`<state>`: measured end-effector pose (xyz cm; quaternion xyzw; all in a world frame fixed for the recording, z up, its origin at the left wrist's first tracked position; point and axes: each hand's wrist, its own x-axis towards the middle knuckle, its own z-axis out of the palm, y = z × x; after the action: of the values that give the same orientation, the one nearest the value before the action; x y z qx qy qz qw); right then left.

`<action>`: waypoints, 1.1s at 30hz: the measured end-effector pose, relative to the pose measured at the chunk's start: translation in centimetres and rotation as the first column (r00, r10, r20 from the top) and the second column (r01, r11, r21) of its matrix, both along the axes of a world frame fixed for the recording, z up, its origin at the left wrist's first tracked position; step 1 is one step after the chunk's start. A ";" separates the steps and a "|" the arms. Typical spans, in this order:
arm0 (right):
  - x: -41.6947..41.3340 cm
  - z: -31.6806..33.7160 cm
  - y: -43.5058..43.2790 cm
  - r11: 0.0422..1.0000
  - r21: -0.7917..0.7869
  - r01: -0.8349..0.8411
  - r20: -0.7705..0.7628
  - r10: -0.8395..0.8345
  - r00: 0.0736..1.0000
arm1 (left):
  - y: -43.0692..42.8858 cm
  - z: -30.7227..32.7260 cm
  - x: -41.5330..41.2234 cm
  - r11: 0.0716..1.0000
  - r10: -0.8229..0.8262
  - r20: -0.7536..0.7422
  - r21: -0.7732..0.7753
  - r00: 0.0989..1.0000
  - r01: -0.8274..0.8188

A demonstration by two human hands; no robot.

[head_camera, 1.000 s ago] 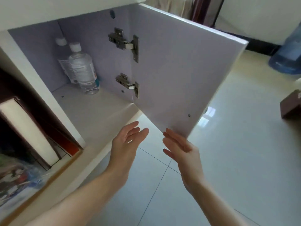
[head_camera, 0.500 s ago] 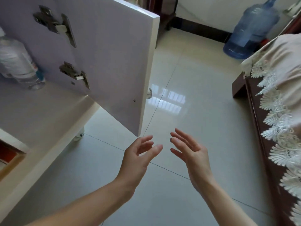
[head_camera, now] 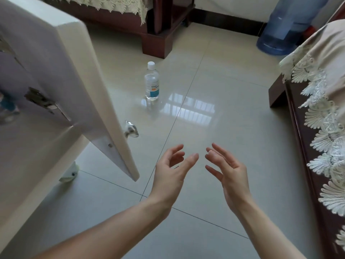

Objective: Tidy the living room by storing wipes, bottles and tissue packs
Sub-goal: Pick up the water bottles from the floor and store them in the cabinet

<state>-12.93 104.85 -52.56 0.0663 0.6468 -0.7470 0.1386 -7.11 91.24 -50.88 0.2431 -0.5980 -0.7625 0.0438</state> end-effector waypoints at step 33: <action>-26.9 26.3 -10.2 0.909 0.154 -0.388 0.432 0.291 0.853 | -8.4 26.3 -25.0 0.866 0.482 0.405 -0.087 0.777 -0.492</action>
<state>-39.86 94.67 -26.31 0.1173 0.6899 -0.5988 0.3895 -32.06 82.86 -24.53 0.5456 -0.5011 -0.6628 0.1087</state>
